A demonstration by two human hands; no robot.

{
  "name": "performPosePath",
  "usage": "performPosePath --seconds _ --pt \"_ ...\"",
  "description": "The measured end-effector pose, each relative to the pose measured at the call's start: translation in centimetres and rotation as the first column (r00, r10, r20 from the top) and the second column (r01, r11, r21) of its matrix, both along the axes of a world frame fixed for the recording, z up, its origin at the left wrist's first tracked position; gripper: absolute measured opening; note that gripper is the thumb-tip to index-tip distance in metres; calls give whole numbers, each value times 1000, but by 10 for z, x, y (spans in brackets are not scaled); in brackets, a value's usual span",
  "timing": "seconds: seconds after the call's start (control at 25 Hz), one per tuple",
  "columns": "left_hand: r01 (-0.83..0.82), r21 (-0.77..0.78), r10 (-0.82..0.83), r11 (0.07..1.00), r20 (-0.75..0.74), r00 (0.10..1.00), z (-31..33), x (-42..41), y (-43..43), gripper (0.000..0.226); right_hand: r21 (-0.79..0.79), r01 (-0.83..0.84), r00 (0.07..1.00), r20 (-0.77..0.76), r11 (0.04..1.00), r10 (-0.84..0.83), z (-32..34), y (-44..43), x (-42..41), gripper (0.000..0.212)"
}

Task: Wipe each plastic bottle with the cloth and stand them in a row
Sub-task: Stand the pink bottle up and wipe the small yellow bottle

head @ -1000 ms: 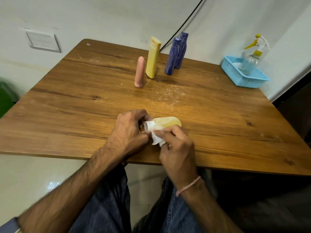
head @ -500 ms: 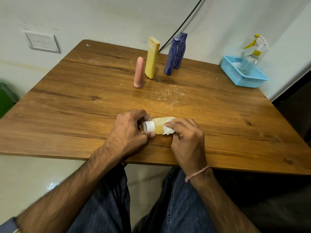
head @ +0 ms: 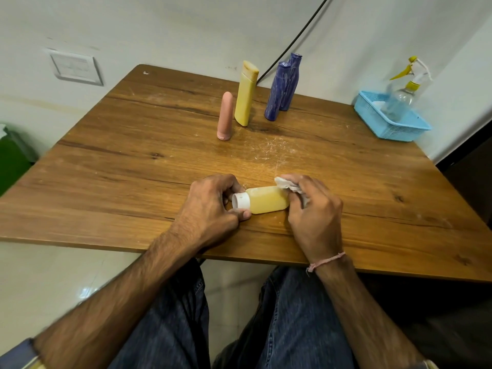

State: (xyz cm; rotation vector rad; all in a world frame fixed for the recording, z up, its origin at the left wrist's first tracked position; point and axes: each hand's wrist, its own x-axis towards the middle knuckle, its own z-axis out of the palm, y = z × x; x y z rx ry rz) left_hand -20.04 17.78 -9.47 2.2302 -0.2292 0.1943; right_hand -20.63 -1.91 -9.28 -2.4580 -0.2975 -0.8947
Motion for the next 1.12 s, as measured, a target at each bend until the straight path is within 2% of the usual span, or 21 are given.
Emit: performPosePath --seconds 0.12,0.32,0.48,0.56,0.64,0.76,0.88,0.96,1.04,1.12 --pt "-11 5 11 1000 -8 1000 1 0 -1 33 -18 14 1000 -16 1000 -15 2 3 5 26" --pt "-8 -3 8 1000 -16 1000 0 0 0 33 -46 -204 942 -280 978 183 6 -16 -6 47" --pt "-5 3 5 1000 -20 1000 1 0 0 32 -122 -304 909 -335 945 249 9 -43 2 47" --pt "-5 6 5 1000 -21 1000 1 0 0 32 -119 -335 901 -332 935 280 8 -46 5 43" --pt "-5 14 5 1000 -20 1000 0 0 0 32 -49 -328 911 -278 943 303 7 -42 6 36" --pt "-3 14 3 1000 -15 1000 0 1 -1 32 66 -172 968 -174 983 181 8 -24 5 27" --pt "-3 8 3 1000 -11 1000 0 1 -1 32 -14 -103 985 -138 995 100 8 -3 6 26" --pt "-3 8 3 1000 -8 1000 0 1 0 32 -55 -183 961 -223 982 166 12 -4 5 31" --pt "-3 8 3 1000 -12 1000 -1 1 0 32 -58 -277 897 -374 959 236 20 -17 4 42" --pt "-1 9 2 1000 -14 1000 -1 1 0 33 -59 -327 860 -432 943 271 26 -27 4 41"
